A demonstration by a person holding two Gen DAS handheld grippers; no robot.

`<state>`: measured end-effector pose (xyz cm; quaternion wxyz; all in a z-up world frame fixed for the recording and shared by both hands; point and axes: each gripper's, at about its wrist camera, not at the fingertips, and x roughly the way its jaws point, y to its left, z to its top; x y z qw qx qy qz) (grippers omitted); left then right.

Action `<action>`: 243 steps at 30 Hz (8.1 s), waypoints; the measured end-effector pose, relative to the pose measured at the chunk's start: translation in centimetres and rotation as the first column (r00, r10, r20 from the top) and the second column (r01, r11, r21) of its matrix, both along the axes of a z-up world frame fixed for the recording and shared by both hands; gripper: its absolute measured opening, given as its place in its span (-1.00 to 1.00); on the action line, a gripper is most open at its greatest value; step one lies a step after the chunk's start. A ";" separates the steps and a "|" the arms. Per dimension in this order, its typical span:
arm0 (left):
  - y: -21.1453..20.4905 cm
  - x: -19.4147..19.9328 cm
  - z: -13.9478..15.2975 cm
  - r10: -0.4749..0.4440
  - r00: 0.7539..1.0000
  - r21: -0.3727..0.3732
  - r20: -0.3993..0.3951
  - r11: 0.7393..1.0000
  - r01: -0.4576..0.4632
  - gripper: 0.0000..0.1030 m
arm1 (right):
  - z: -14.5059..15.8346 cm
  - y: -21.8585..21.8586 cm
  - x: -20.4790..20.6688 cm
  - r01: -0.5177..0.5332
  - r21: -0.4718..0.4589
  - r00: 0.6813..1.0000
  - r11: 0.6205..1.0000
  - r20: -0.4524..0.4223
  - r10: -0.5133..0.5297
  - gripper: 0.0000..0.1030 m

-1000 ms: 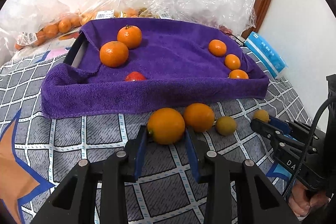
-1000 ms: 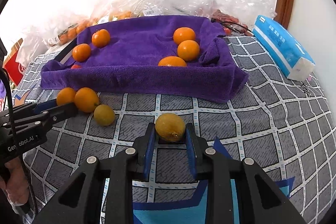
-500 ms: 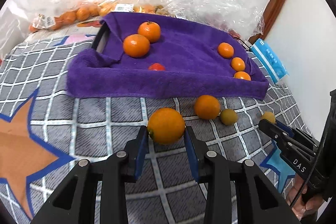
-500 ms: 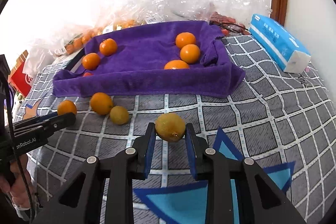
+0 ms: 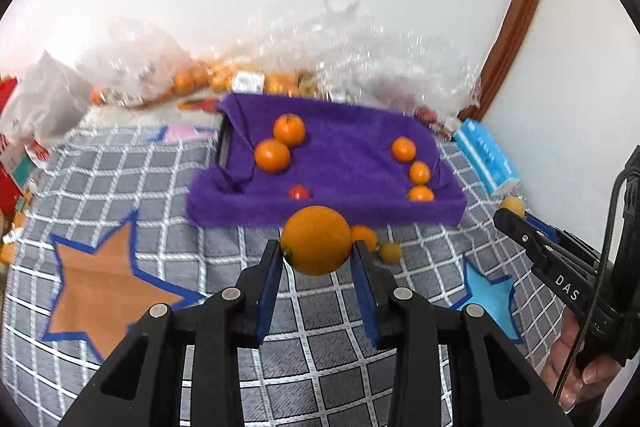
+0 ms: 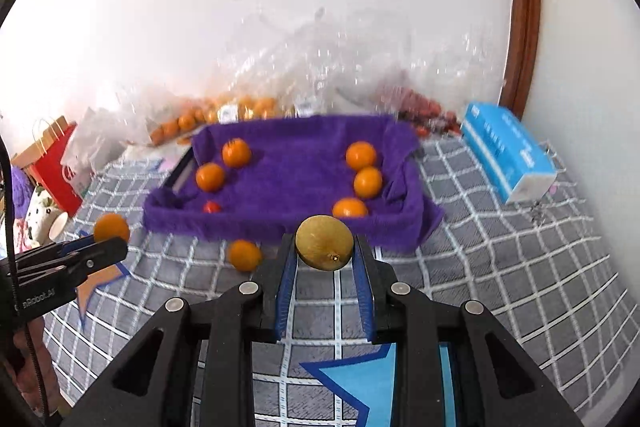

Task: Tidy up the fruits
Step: 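Lift both held fruits and carry them toward the purple towel, then lower the held orange and yellow fruit onto the purple towel with both tools, then open both tools to release the orange and yellow fruit onto the towel, then withdraw both open tools from the towel toward the loose fruits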

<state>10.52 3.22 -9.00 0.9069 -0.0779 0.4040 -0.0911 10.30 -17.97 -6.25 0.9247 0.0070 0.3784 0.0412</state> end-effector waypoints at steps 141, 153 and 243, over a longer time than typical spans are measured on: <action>-2.0 20.1 -3.3 -0.013 0.994 0.043 -0.107 0.999 0.018 -0.35 | -6.0 0.0 18.3 -0.032 -0.018 0.992 0.999 -0.122 0.030 -0.45; -3.1 21.0 -6.4 -0.071 0.980 0.025 -0.187 0.997 0.077 -0.35 | -9.5 0.5 19.1 -0.055 -0.021 0.978 0.998 -0.205 0.049 -0.45; 4.5 5.4 -3.6 0.103 0.988 0.020 -0.117 0.995 -0.101 -0.04 | -7.4 4.9 3.2 -0.112 -0.062 0.980 0.992 -0.175 0.099 -0.18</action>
